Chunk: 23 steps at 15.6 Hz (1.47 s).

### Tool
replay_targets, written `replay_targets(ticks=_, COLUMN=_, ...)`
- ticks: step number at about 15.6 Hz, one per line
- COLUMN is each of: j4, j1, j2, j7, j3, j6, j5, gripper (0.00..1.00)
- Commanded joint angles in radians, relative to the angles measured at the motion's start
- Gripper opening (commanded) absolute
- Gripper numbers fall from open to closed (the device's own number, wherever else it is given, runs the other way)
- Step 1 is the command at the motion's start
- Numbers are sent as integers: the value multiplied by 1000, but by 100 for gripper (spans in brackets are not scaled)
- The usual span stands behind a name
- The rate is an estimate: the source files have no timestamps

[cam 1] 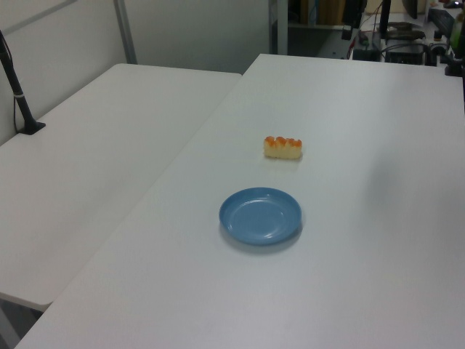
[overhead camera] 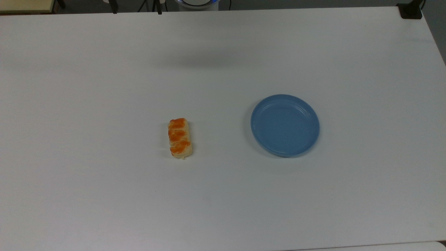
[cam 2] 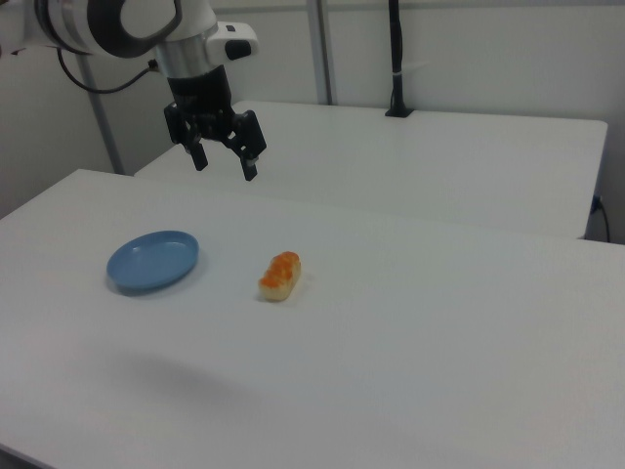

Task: Put the bread onto the plate

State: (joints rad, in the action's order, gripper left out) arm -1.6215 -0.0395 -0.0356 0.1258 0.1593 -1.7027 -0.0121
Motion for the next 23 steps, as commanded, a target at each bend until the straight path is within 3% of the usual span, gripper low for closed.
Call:
replay_targets(ticks=1, j4=-12, j1=-5, j2=-6, j7=17, j3=2, j6=0, j5=-9, gripper=100)
replay_targets(ticks=23, j4=-11, j1=0, j2=5, j7=31, j3=3, j6=-12, j5=-5, gripper=100)
